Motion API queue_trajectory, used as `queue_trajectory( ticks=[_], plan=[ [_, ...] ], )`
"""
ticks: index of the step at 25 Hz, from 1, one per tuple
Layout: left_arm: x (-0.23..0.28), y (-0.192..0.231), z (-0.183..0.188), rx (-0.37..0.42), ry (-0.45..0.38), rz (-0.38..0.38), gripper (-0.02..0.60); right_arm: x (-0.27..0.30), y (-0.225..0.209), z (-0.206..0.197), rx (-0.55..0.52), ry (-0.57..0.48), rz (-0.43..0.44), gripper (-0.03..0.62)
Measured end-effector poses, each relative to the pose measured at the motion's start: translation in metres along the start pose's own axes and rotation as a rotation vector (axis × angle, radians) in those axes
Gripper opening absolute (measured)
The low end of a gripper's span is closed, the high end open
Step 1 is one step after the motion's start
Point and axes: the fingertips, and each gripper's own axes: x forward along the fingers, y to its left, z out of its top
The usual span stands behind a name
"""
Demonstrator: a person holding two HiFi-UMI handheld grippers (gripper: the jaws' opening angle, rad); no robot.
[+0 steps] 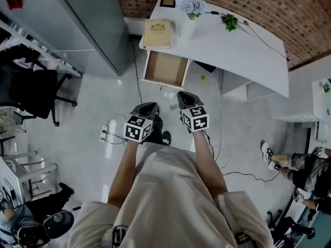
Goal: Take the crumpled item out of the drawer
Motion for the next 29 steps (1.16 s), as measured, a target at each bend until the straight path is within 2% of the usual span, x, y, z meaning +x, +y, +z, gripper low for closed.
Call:
queue_trajectory(
  ticks=[29],
  plan=[
    [0.0029,-0.0039,-0.005,-0.007,-0.003,0.002,0.015,-0.0028,-0.0047,-0.0086,0.009,0.011,0.003,0.032]
  ],
)
